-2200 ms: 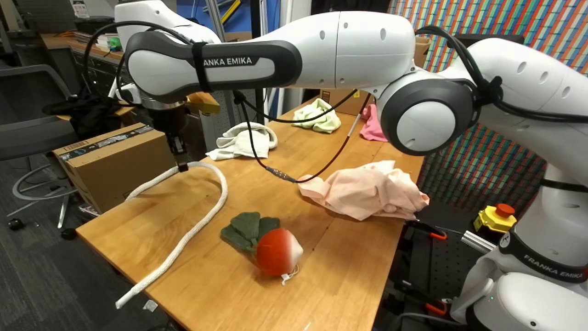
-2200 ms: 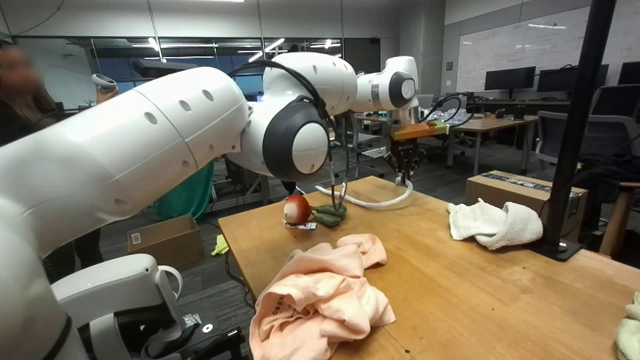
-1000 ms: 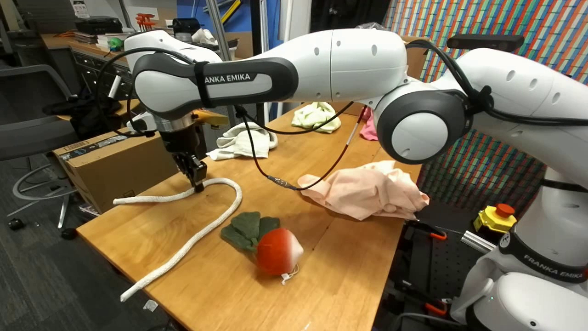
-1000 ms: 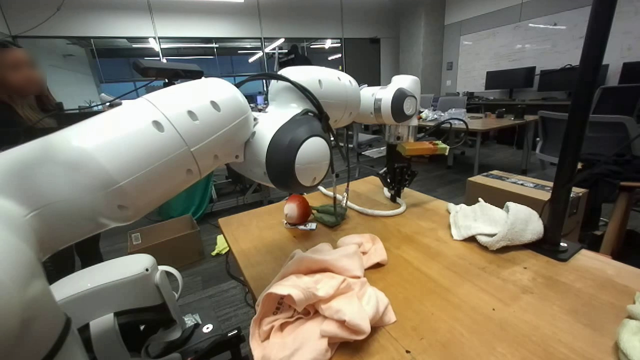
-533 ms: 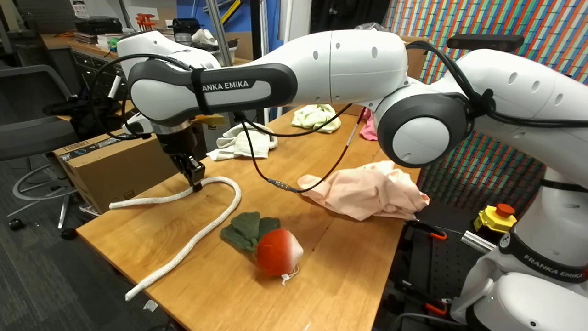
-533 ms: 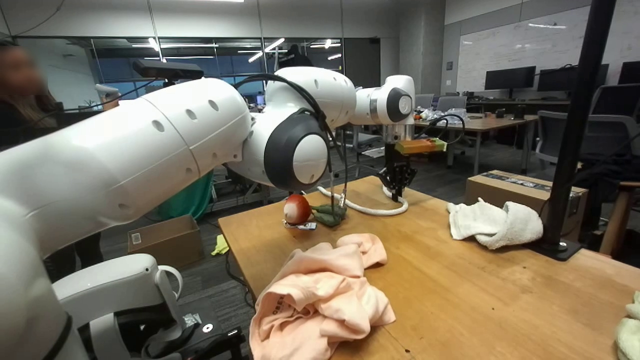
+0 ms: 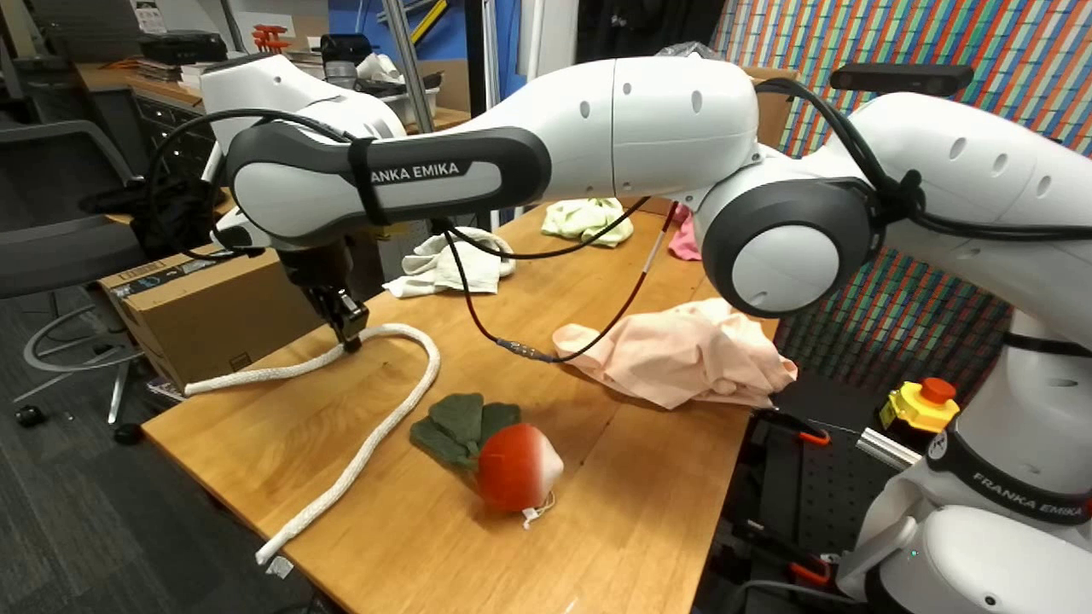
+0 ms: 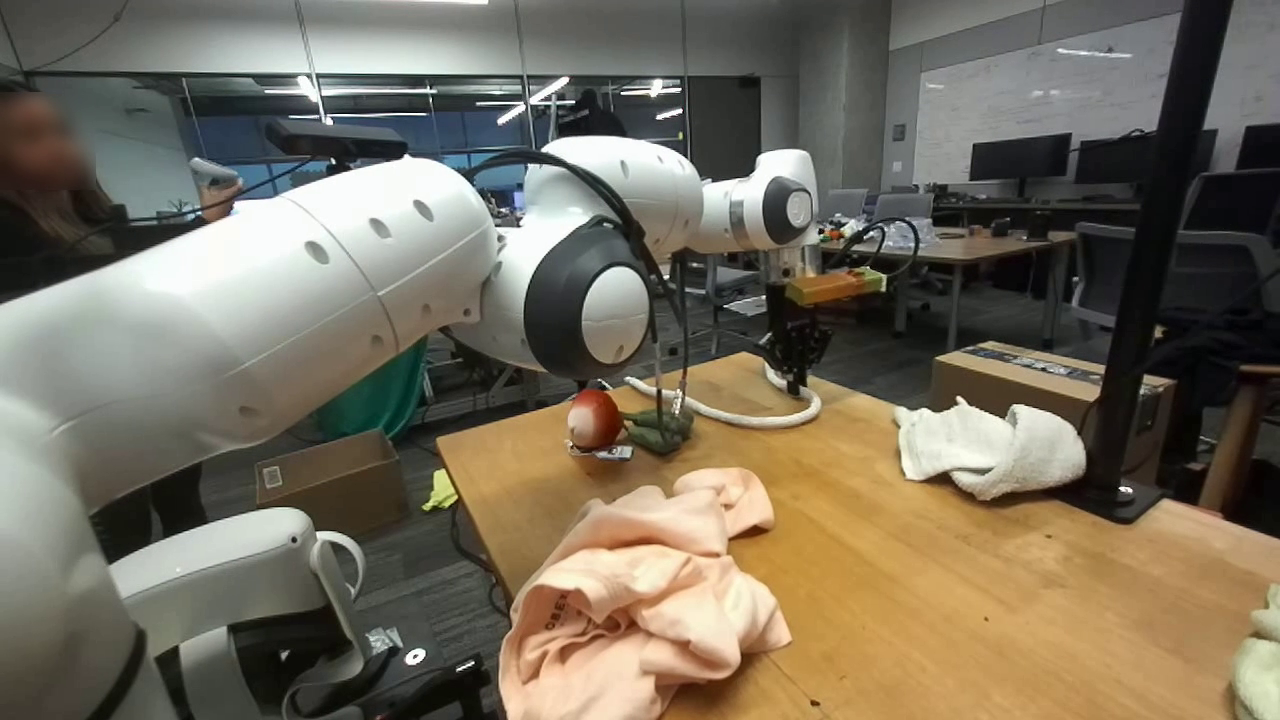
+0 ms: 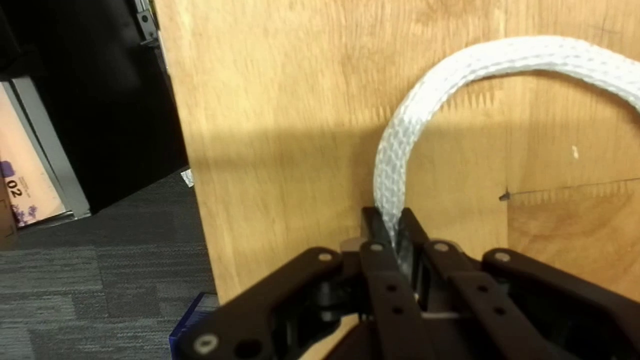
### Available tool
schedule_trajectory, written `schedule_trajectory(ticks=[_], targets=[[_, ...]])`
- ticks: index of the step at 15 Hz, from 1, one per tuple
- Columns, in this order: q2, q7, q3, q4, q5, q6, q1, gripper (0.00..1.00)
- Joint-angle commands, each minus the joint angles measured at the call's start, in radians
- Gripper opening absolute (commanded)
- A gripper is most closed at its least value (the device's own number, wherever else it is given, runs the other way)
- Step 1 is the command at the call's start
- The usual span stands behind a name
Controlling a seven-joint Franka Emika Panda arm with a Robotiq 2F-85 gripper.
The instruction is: Spread out the clothes and the objects on the table
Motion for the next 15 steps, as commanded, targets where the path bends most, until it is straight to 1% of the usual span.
schedule_trajectory(ticks=[1,4,5,7,8,10,12,15], targets=[[-0.011,0.0,-0.011,0.01,-0.006,-0.032,0.007,0.36],[-0.038,0.009,-0.008,-0.006,0.0,-0.087,0.005,0.57],[-0.048,0.011,-0.006,-0.012,0.001,-0.109,0.005,0.66],[-0.06,0.008,-0.008,-0.008,-0.003,-0.136,0.01,0.79],[-0.069,0.007,-0.007,-0.003,-0.003,-0.143,0.011,0.88],[-0.091,0.0,-0.007,-0.003,-0.007,-0.139,0.018,0.99],[-0.121,0.023,-0.015,-0.006,-0.014,-0.129,0.028,1.0],[-0.161,0.179,-0.058,-0.008,-0.044,-0.141,0.044,1.0]])
